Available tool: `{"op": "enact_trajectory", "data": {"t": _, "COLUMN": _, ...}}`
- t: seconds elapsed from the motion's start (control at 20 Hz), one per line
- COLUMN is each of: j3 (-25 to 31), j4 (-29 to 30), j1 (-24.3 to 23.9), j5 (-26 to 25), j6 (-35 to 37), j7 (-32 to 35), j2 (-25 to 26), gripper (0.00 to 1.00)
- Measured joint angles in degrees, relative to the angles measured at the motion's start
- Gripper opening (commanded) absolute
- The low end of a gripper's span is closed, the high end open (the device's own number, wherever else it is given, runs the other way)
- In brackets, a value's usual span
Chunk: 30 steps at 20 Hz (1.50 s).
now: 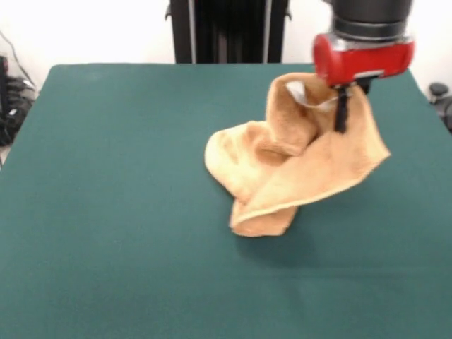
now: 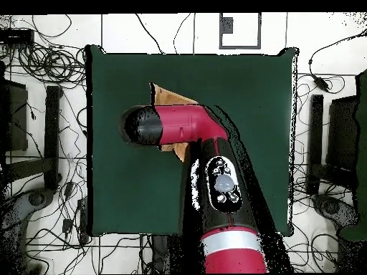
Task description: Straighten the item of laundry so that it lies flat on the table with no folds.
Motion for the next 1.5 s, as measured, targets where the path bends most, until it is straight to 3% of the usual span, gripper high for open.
{"op": "enact_trajectory", "data": {"t": 0.4, "j3": -3.1, "j4": -0.1, "j1": 5.2, "j5": 2.5, "j6": -0.7, "j7": 1.8, "j2": 0.9, "gripper": 0.00}}
{"op": "enact_trajectory", "data": {"t": 0.7, "j3": -5.6, "j4": -1.2, "j1": 8.4, "j5": 4.2, "j6": -4.7, "j7": 5.4, "j2": 4.9, "gripper": 0.00}}
{"op": "enact_trajectory", "data": {"t": 1.25, "j3": -8.2, "j4": -4.8, "j1": 9.6, "j5": 6.2, "j6": -6.8, "j7": 7.4, "j2": 11.9, "gripper": 0.00}}
{"op": "enact_trajectory", "data": {"t": 1.5, "j3": -8.6, "j4": -4.8, "j1": 9.8, "j5": 6.2, "j6": -7.1, "j7": 7.4, "j2": 12.5, "gripper": 0.00}}
